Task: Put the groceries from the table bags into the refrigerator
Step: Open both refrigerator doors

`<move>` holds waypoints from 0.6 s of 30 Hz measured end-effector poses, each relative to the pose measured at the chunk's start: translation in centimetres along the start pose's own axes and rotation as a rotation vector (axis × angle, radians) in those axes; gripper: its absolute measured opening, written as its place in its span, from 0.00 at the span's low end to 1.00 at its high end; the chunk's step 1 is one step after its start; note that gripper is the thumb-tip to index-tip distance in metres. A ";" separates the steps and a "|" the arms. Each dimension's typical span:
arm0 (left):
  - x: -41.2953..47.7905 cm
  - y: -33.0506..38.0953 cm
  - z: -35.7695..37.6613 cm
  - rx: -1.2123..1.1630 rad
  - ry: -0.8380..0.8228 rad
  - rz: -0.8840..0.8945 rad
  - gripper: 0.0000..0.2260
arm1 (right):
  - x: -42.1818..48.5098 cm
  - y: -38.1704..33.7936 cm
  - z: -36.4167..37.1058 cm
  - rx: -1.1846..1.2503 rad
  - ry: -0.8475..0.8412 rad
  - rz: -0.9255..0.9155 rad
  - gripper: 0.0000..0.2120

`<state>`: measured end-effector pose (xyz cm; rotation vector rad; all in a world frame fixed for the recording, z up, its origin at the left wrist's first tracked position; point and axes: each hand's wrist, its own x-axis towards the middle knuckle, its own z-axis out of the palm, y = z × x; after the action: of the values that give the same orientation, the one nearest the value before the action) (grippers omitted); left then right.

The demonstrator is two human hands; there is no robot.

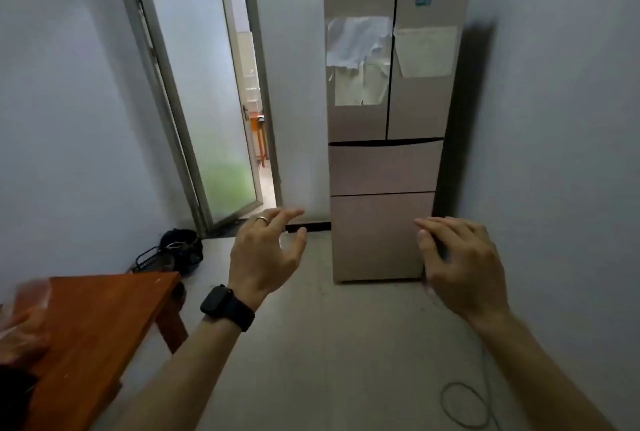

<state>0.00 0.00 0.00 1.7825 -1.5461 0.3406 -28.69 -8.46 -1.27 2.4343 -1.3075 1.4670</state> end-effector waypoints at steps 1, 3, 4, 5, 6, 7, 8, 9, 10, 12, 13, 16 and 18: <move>0.4 -0.2 1.2 -0.014 -0.021 -0.010 0.19 | 0.1 0.9 0.9 0.001 -0.014 0.030 0.19; 1.7 -0.9 4.1 -0.001 -0.064 -0.040 0.19 | 0.7 2.9 3.3 -0.028 -0.047 0.086 0.18; 2.4 -1.6 5.8 0.006 -0.091 -0.051 0.19 | 1.1 4.0 4.7 -0.034 -0.065 0.110 0.17; 3.4 -2.0 7.5 0.017 -0.111 -0.050 0.19 | 1.7 5.1 6.1 -0.043 -0.081 0.122 0.17; 4.4 -2.5 9.1 0.023 -0.131 -0.044 0.18 | 2.3 6.1 7.3 -0.055 -0.096 0.122 0.16; 5.5 -3.1 10.7 0.025 -0.141 -0.039 0.17 | 3.1 7.2 8.6 -0.062 -0.110 0.127 0.16; 6.7 -3.8 12.5 0.014 -0.155 -0.042 0.17 | 4.0 8.3 10.0 -0.062 -0.124 0.148 0.16; 8.1 -4.5 14.3 0.013 -0.169 -0.042 0.17 | 5.1 9.4 11.5 -0.073 -0.142 0.162 0.16; 9.6 -5.2 16.0 0.006 -0.186 -0.040 0.17 | 6.2 10.4 12.9 -0.082 -0.151 0.175 0.16; 13.0 -6.7 19.3 -0.020 -0.225 -0.038 0.17 | 8.8 12.3 15.6 -0.092 -0.163 0.204 0.17; 14.8 -7.5 20.8 -0.023 -0.234 -0.038 0.17 | 10.3 13.3 16.9 -0.104 -0.167 0.213 0.17; 20.7 -9.4 25.0 -0.023 -0.241 -0.047 0.17 | 15.0 16.0 20.5 -0.120 -0.185 0.242 0.15; 24.3 -10.4 27.8 -0.027 -0.241 -0.046 0.16 | 17.5 18.0 22.6 -0.127 -0.212 0.262 0.14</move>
<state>8.25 -36.65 -7.56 1.8888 -1.6625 0.0834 -20.47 -40.56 -7.91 2.4667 -1.7612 1.1483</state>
